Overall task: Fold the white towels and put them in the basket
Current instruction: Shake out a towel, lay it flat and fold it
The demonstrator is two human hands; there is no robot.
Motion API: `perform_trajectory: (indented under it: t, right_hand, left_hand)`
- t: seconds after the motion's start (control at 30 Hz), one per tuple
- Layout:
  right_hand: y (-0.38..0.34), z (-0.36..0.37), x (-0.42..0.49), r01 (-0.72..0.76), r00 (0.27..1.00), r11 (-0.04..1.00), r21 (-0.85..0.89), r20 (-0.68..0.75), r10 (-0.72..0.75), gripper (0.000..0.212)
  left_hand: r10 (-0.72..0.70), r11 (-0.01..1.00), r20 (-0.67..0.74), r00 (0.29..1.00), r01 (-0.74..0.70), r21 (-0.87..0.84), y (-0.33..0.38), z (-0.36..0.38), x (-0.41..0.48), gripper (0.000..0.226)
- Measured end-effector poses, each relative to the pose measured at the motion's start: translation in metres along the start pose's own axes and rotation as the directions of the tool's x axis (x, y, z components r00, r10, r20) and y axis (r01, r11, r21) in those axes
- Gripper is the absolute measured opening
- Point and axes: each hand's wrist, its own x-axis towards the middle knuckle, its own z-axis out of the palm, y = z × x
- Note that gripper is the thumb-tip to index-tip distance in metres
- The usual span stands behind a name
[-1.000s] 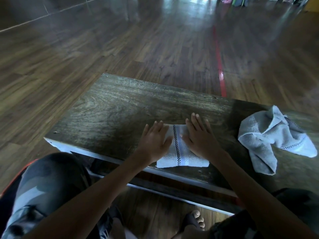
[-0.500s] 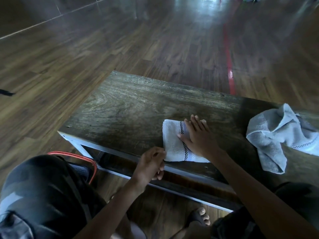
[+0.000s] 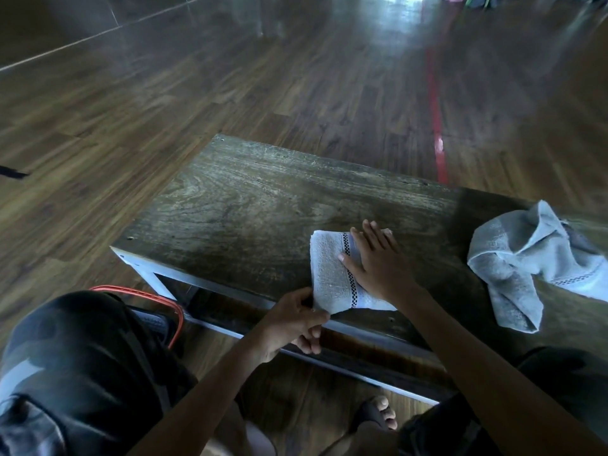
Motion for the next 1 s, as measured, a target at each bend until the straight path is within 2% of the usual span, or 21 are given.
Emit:
perform_trajectory:
  t: [0.1,0.17,0.37,0.53,0.6,0.67,0.73,0.8,0.83,0.9,0.97,1.0]
  right_hand:
    - [-0.001,0.002,0.001,0.0,1.0,1.0,-0.006,-0.019,0.0,0.096]
    - [-0.001,0.002,0.001,-0.003,1.0,1.0,-0.006,-0.018,0.002,0.089]
    - [0.002,0.001,0.0,-0.002,1.0,1.0,-0.001,-0.009,0.002,0.08]
    - [0.002,0.002,0.001,0.01,0.999,1.0,-0.012,-0.04,-0.01,0.097]
    - [0.001,0.002,0.001,0.006,0.999,1.0,0.02,-0.036,-0.006,0.093]
    - [0.002,-0.001,0.0,0.006,0.999,0.99,0.141,-0.033,-0.002,0.081]
    - [0.005,-0.008,-0.005,0.024,0.999,0.922,0.387,-0.052,-0.004,0.069]
    - [0.009,-0.02,-0.015,0.011,0.993,0.799,0.601,-0.102,0.063,0.059]
    - [0.011,-0.027,-0.024,-0.011,0.985,0.757,0.654,-0.123,0.12,0.054]
    - [0.017,-0.034,-0.044,-0.038,0.961,0.7,0.713,-0.167,0.222,0.042]
    - [0.022,-0.031,-0.068,-0.093,0.94,0.647,0.757,-0.148,0.308,0.028]
    - [0.025,-0.025,-0.079,-0.133,0.932,0.638,0.759,-0.124,0.341,0.024]
  left_hand:
    - [-0.029,0.999,0.046,0.999,0.031,-0.043,-0.003,0.002,-0.003,0.024]
    - [-0.02,0.998,0.059,0.998,0.023,-0.063,-0.006,0.007,-0.003,0.024]
    - [0.063,0.995,-0.015,0.998,-0.064,-0.079,-0.011,0.009,-0.002,0.027]
    - [0.047,0.992,-0.065,0.997,-0.054,-0.11,-0.014,0.011,-0.003,0.024]
    - [0.047,0.995,-0.091,0.995,-0.055,-0.089,-0.011,0.012,-0.004,0.023]
    - [0.064,0.998,-0.154,0.986,-0.065,-0.004,-0.006,0.01,-0.005,0.025]
    - [0.111,0.992,-0.3,0.948,-0.089,0.086,-0.002,0.006,-0.005,0.026]
    - [0.219,0.975,-0.489,0.844,-0.172,0.139,0.002,0.001,-0.007,0.024]
    - [0.298,0.954,-0.546,0.783,-0.236,0.183,0.005,-0.002,-0.007,0.022]
    - [0.432,0.901,-0.555,0.711,-0.317,0.296,0.012,-0.003,-0.007,0.02]
    - [0.549,0.818,-0.466,0.694,-0.33,0.472,0.017,0.002,0.0,0.023]
    - [0.603,0.742,-0.39,0.696,-0.311,0.593,0.018,0.007,0.007,0.028]
